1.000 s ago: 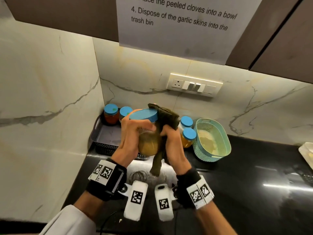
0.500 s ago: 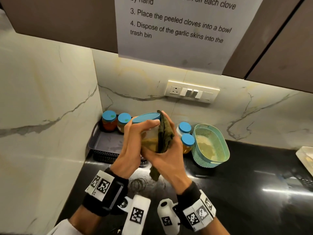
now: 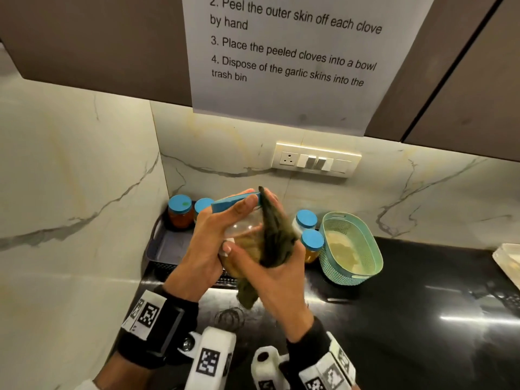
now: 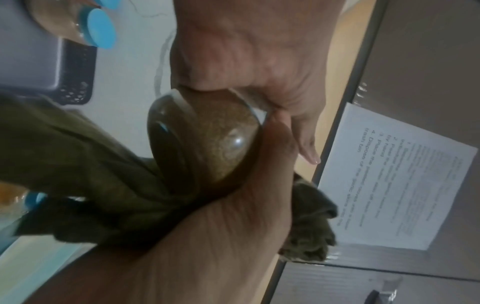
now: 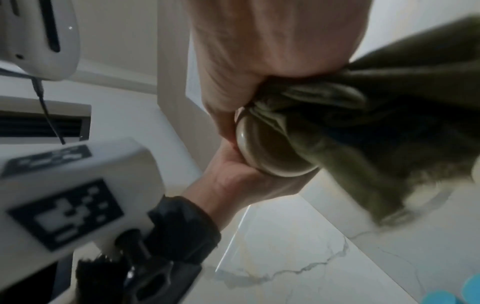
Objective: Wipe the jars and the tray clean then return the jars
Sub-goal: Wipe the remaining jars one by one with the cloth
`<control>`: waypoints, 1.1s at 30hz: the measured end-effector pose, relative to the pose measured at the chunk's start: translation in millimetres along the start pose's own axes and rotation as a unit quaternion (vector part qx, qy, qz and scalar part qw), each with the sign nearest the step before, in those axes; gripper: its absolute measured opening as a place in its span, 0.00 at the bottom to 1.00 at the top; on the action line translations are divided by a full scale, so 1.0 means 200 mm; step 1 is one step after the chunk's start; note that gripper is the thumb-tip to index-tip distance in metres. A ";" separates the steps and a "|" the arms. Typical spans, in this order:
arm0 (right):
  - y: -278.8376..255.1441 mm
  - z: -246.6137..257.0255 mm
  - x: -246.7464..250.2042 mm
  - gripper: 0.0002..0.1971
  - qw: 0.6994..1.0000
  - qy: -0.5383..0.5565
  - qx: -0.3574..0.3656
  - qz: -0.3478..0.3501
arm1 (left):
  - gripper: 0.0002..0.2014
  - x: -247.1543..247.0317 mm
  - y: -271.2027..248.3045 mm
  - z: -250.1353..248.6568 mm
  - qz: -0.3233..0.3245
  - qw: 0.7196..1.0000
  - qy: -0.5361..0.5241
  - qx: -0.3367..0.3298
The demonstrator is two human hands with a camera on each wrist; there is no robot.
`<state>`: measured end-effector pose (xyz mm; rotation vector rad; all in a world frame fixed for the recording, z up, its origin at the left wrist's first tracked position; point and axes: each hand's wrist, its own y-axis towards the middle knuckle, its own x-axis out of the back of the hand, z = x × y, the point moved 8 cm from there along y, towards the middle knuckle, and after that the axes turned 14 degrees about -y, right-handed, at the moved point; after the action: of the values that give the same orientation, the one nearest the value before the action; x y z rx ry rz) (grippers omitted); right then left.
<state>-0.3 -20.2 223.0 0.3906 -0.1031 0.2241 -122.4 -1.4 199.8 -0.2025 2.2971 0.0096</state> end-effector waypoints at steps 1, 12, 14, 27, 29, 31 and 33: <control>-0.02 0.01 0.00 0.33 0.999 -0.029 0.032 -0.026 | 0.42 0.01 0.00 0.01 0.013 1.000 -0.017 0.004; -0.02 0.10 -0.05 0.15 0.998 0.010 0.052 -0.024 | 0.44 0.05 0.02 -0.06 -0.017 0.999 0.011 -0.050; -0.04 0.10 -0.05 0.21 0.995 -0.015 0.093 -0.035 | 0.46 0.06 0.01 -0.07 -0.034 0.997 0.017 -0.068; 0.10 -0.03 0.01 0.12 0.998 0.050 -0.036 -0.003 | 0.52 0.08 -0.02 -0.02 -0.087 0.992 0.036 -0.088; 0.11 -0.04 0.00 0.11 0.998 0.037 -0.051 0.007 | 0.54 0.06 -0.01 -0.04 -0.087 0.990 0.044 -0.098; 0.04 0.01 -0.03 0.16 1.000 -0.008 0.011 0.003 | 0.57 0.03 0.00 -0.07 -0.085 0.992 0.024 -0.090; -0.02 0.02 -0.05 0.26 0.992 -0.092 0.090 0.005 | 0.60 0.03 -0.01 -0.07 -0.094 0.992 0.004 -0.080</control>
<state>-10.2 -26.9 223.9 0.5902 -0.2665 0.2069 -136.8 -5.7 204.4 -0.5024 2.2782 0.0962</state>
